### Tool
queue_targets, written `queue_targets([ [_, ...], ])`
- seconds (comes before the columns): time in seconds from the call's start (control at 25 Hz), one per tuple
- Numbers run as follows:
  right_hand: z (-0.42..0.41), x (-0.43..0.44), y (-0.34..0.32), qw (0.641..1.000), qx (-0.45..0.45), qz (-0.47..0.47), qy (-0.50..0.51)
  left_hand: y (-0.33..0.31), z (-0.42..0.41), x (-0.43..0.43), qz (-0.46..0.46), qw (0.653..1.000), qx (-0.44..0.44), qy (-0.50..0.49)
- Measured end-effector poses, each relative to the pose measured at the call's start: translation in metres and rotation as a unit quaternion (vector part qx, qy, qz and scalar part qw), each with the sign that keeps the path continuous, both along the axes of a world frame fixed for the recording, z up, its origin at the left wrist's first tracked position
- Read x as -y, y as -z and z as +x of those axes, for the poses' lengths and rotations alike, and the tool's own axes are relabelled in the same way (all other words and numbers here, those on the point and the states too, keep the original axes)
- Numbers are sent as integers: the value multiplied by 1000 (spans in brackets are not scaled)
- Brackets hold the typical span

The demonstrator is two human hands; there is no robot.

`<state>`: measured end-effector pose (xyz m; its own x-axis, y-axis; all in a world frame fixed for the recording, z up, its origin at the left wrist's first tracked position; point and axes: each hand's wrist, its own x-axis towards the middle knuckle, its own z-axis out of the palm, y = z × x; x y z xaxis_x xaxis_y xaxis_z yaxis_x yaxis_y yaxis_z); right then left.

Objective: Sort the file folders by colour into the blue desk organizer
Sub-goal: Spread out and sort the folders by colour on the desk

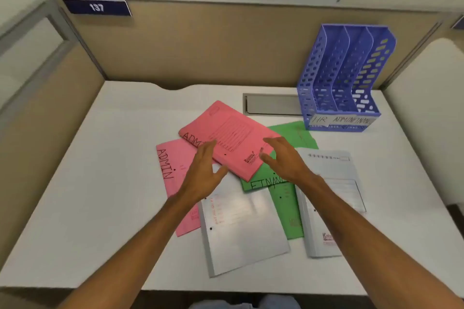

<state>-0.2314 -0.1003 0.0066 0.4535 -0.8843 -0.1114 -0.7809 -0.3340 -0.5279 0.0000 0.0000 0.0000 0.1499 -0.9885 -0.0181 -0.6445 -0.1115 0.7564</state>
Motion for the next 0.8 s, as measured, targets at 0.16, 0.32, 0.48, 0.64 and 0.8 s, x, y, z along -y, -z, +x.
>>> queue_targets([
  [0.16,8,0,27,994,-67,81,-12,31,3,17,131,990,-55,-1],
  [0.32,22,0,58,986,-88,129,-54,71,-6,26,266,935,-209,-106],
  [0.48,32,0,81,986,-88,119,-77,96,-25,39,330,845,-361,-215],
  [0.64,36,-2,95,987,-79,109,-86,111,-39,60,315,780,-462,-280],
  [0.8,38,-6,94,988,-38,113,-101,110,-51,73,299,731,-530,-308],
])
